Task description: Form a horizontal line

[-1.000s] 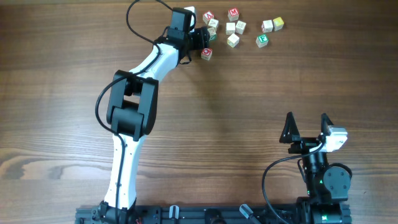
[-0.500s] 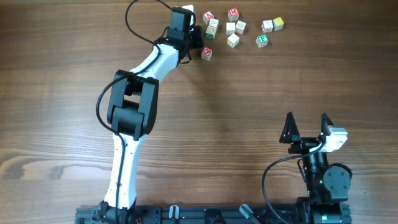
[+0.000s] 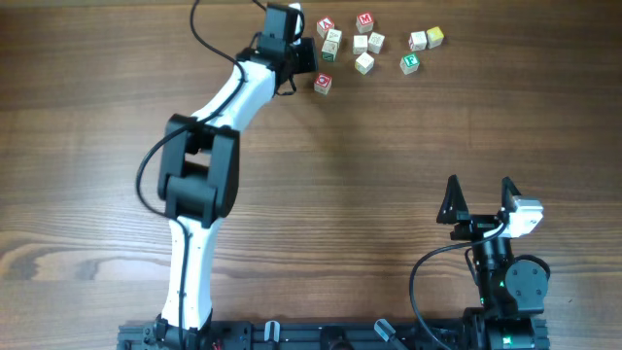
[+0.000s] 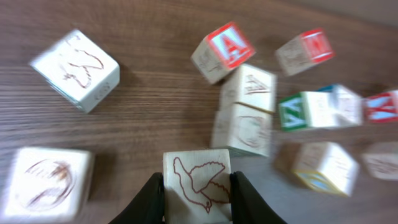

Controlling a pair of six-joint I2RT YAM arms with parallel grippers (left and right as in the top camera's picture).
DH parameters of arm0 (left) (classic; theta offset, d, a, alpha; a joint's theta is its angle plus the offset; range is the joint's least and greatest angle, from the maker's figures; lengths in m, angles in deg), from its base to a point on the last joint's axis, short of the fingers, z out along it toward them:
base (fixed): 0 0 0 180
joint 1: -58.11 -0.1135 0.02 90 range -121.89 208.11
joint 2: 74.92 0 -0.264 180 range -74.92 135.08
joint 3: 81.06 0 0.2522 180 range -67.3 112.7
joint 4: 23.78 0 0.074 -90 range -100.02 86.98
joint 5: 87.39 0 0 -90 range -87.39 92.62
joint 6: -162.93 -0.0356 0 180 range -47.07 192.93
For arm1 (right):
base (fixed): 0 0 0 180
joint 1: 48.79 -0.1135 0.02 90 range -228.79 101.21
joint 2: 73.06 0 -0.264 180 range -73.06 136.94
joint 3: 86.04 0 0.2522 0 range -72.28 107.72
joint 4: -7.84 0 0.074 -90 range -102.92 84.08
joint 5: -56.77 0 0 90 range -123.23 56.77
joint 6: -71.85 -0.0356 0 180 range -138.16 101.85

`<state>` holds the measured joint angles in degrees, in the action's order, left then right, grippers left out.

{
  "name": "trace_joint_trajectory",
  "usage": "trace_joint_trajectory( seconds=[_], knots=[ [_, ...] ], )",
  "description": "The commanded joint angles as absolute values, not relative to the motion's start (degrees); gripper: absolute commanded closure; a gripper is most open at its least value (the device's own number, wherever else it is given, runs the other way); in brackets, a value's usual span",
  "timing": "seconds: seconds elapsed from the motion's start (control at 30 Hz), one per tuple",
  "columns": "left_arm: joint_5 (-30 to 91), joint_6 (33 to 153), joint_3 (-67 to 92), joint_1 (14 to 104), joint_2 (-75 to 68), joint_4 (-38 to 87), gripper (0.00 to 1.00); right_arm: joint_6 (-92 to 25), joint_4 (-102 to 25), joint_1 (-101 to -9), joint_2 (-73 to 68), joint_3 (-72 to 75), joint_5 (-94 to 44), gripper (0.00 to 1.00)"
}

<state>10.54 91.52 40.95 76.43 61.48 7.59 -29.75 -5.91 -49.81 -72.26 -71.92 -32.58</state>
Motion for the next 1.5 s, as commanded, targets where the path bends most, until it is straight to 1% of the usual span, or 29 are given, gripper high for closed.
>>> trace_joint_trajectory(
  seconds=[0.0,0.2,0.3,0.37,0.47,0.53,0.6,0.67,0.77,0.8,0.87,0.9,0.97,1.03,1.07,1.1,1.13,1.2,1.23,1.27,1.47],
  knots=[
    [10.0,91.4,41.5,76.4,51.4,12.9,0.77,-28.8,-5.6,-49.6,-72.3,-72.0,-32.0,0.0],
    [9.6,92.5,41.5,76.9,45.5,26.9,0.8,-28.8,-5.6,-49.6,-72.3,-72.0,-32.0,0.0],
    [6.4,96.5,41.5,77.7,45.1,34.0,0.81,-28.8,-5.6,-49.6,-72.3,-72.0,-32.0,0.0],
    [3.1,101.6,41.3,78.7,45.2,40.0,0.81,-28.8,-5.6,-49.6,-72.3,-72.0,-32.0,0.0],
    [0.4,108.7,39.9,81.0,45.2,45.0,0.82,-28.8,-5.6,-49.6,-72.3,-72.0,-32.0,0.0],
    [-1.9,113.6,37.5,83.0,45.3,44.9,0.82,-28.8,-5.6,-49.6,-72.3,-72.0,-32.0,0.0],
    [-5.3,122.0,33.7,85.4,45.4,43.7,0.82,-28.8,-5.6,-49.6,-72.3,-72.0,-32.0,0.0],
    [-5.9,127.6,30.2,86.9,45.7,41.0,0.82,-28.8,-5.6,-49.6,-72.3,-72.0,-32.0,0.0],
    [-6.3,133.0,24.4,89.0,46.4,34.1,0.83,-28.8,-5.6,-49.6,-72.3,-72.0,-32.0,0.0],
    [-6.5,134.3,22.8,89.4,46.6,31.9,0.86,-28.8,-5.6,-49.6,-72.3,-72.0,-32.0,0.0],
    [-8.3,136.2,19.8,90.2,46.6,27.8,0.86,-28.8,-5.6,-49.6,-72.3,-72.0,-32.0,0.0],
    [-9.2,136.9,19.0,90.5,46.6,26.7,0.85,-28.8,-5.6,-49.6,-72.3,-72.0,-32.0,0.01],
    [-10.1,136.9,18.8,90.9,46.6,25.9,0.79,-28.8,-5.6,-49.6,-72.3,-72.0,-32.0,0.01],
    [-10.2,136.8,18.8,91.3,46.6,25.7,0.67,-28.8,-5.6,-49.6,-72.3,-72.0,-32.0,0.0],
    [-10.2,136.8,18.8,91.3,46.6,25.7,0.5,-28.8,-5.6,-49.6,-72.3,-72.0,-32.0,0.0],
    [-10.1,136.8,18.8,91.3,46.6,25.7,0.42,-28.8,-5.6,-49.6,-72.3,-72.0,-32.0,0.0],
    [-10.1,136.8,18.8,91.3,46.6,25.7,0.36,-28.8,-5.6,-49.6,-72.3,-72.0,-32.0,0.0],
    [-9.9,136.4,18.8,91.3,46.4,25.9,0.13,-28.8,-5.6,-49.6,-72.3,-72.0,-32.0,0.0],
    [-9.9,136.4,18.8,91.4,46.1,26.1,0.04,-28.8,-5.6,-49.6,-72.3,-72.0,-32.0,0.0],
    [-9.9,136.3,18.8,91.4,45.8,26.3,0.0,-28.8,-5.6,-49.6,-72.3,-72.0,-32.0,0.0],
    [-9.9,134.9,18.8,91.8,41.9,27.9,0.0,-28.8,-5.6,-49.6,-72.3,-72.0,-32.0,0.0]
  ],
)
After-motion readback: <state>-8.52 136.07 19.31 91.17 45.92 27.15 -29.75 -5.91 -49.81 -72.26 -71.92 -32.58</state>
